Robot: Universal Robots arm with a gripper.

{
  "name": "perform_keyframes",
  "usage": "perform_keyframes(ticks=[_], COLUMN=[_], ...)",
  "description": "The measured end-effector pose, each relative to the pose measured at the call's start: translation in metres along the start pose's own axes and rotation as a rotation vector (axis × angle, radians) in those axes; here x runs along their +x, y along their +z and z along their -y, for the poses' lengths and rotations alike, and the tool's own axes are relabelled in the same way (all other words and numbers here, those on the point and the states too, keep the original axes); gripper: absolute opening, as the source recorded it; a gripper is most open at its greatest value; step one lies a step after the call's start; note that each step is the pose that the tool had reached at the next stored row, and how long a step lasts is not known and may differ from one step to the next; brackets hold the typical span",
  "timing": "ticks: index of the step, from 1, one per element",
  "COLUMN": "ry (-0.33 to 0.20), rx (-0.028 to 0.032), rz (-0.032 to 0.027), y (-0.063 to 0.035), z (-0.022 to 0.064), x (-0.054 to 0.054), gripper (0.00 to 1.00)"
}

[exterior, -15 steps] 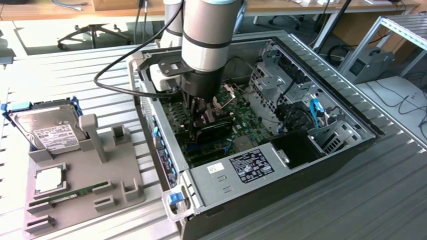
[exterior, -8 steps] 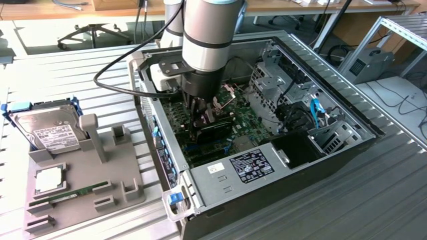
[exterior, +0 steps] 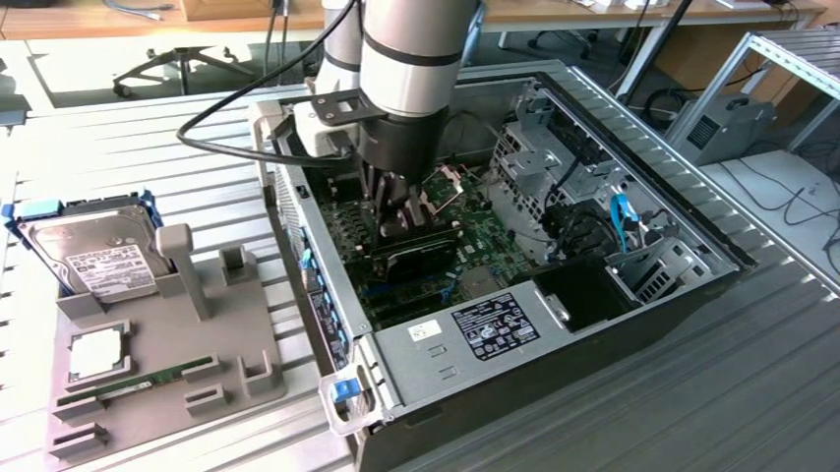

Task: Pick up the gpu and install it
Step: 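Press down on the gpu until it lock into place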

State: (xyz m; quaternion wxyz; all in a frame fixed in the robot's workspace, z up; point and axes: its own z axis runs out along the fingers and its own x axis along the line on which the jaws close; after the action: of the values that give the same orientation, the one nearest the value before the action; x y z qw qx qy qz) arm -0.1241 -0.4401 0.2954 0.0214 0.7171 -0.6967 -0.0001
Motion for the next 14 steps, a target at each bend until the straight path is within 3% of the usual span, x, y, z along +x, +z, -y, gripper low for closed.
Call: perform_keyframes(ticks=[5,14], ry=[0.0,0.0], rx=[-0.0002,-0.0004], rz=[-0.0002,-0.0016], y=[0.001,0.0142], z=[-0.0091,-0.0226], x=[0.0,-0.001], gripper=[0.11,0.11])
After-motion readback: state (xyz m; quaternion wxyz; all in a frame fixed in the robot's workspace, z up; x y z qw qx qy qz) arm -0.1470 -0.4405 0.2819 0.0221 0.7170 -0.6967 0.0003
